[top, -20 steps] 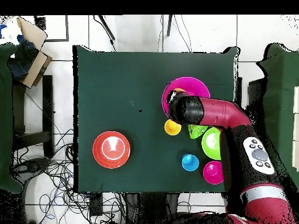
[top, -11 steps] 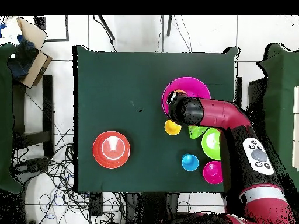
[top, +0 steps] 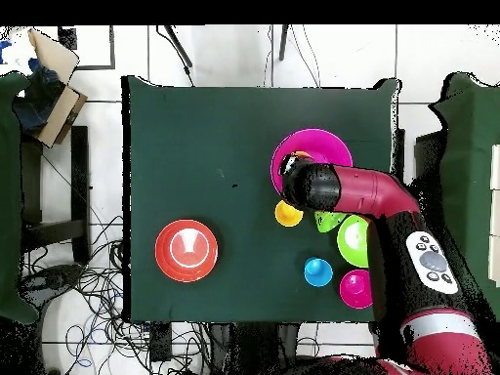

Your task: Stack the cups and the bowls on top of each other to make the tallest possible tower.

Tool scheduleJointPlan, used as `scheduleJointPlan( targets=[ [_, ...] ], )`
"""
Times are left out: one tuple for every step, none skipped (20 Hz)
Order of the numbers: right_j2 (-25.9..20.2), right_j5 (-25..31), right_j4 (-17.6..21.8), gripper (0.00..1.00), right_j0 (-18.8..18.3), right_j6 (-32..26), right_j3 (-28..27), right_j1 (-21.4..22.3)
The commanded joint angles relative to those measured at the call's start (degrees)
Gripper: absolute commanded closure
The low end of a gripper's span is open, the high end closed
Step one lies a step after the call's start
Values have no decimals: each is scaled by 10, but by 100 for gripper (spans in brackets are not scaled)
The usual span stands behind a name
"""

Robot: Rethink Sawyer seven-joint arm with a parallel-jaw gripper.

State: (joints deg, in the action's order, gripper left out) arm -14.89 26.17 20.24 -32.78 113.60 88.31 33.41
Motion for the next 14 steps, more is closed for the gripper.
scheduleJointPlan(
  targets=[
    [-4, 65, -1, 0, -7, -5, 37, -37],
    [-3, 71, -2, 0, -6, -8, 34, -37],
    [-1, 85, -4, 0, -4, -11, 29, -35],
    [0, 95, -5, 0, -3, -13, 26, -34],
    [4, 112, -6, 0, 0, -17, 19, -32],
    [6, 123, -6, 0, 2, -20, 13, -31],
    [7, 146, -9, 0, 2, -27, 4, -31],
    [5, 163, -11, 0, 1, -34, -3, -32],
    [3, 179, -13, 0, -1, -41, -10, -33],
    [3, 186, -13, 0, -1, -44, -14, -35],
    [2, 192, -13, 0, -1, -45, -16, -35],
    [2, 198, -13, 0, -1, -47, -19, -36],
    [1, 201, -13, 0, -1, -46, -18, -35],
    [0, 204, -12, 0, -1, -44, -18, -35]
  ],
)
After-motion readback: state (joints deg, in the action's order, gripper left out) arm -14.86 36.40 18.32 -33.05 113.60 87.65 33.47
